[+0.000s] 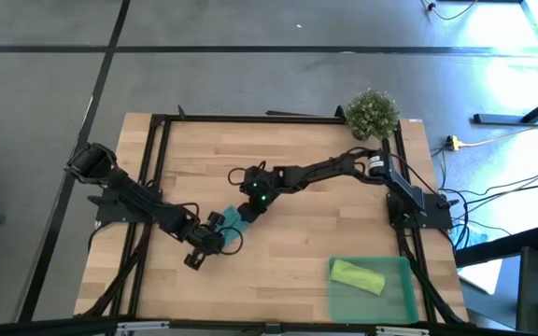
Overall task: Roll microfiber towels into tight, uniform cylinder then place into a basket
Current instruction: Roll the blue microfiber cloth
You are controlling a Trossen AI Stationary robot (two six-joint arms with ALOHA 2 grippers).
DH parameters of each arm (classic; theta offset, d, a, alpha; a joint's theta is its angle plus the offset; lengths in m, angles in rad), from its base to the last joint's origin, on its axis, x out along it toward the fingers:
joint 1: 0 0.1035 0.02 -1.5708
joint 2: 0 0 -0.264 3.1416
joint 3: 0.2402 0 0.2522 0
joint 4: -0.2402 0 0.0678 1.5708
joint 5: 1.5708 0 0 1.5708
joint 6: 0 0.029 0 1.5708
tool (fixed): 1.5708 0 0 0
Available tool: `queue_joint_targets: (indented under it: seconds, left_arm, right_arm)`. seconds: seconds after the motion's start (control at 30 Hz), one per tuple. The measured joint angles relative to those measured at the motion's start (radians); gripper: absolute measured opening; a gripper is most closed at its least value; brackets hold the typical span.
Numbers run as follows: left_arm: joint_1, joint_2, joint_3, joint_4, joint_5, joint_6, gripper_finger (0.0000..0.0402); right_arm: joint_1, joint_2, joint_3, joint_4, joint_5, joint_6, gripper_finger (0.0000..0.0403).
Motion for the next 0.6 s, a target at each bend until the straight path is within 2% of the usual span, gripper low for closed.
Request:
queue_joint_targets:
  seconds: [0.3, 0.47, 0.6]
  left_arm:
    - [0.002, 0.001, 0.018, -0.010, -0.038, -0.077, 0.0000]
    - [0.002, 0.004, 0.090, -0.103, -0.044, -0.081, 0.0000]
    - [0.000, 0.004, 0.159, -0.228, -0.098, -0.130, 0.0001]
  right_arm:
    - [-0.001, 0.027, 0.004, -0.013, 0.013, -0.003, 0.0009]
    - [-0.001, 0.029, 0.003, -0.015, 0.015, -0.011, 0.0009]
    - [-0.002, 0.030, 0.002, -0.027, 0.026, -0.030, 0.0009]
